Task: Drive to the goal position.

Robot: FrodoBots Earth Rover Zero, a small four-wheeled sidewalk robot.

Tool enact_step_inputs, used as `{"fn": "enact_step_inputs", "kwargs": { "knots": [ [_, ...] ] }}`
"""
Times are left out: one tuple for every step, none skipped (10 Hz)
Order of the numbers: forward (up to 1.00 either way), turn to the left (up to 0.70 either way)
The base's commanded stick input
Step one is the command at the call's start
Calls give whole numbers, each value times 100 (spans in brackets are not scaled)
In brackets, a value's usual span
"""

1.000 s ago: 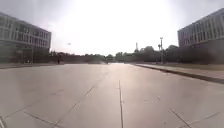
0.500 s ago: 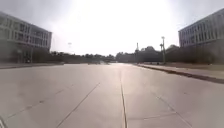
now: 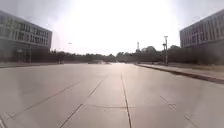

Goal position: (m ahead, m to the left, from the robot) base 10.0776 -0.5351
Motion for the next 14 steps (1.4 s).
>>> {"fn": "enact_step_inputs", "kwargs": {
  "knots": [
    [100, 0],
    [100, 0],
    [100, -10],
    [100, -24],
    [100, -38],
    [100, 0],
    [100, 0],
    [100, -4],
    [100, -25],
    [100, -4],
    [100, 0],
    [100, 0],
    [100, 0],
    [100, 0]
  ]
}}
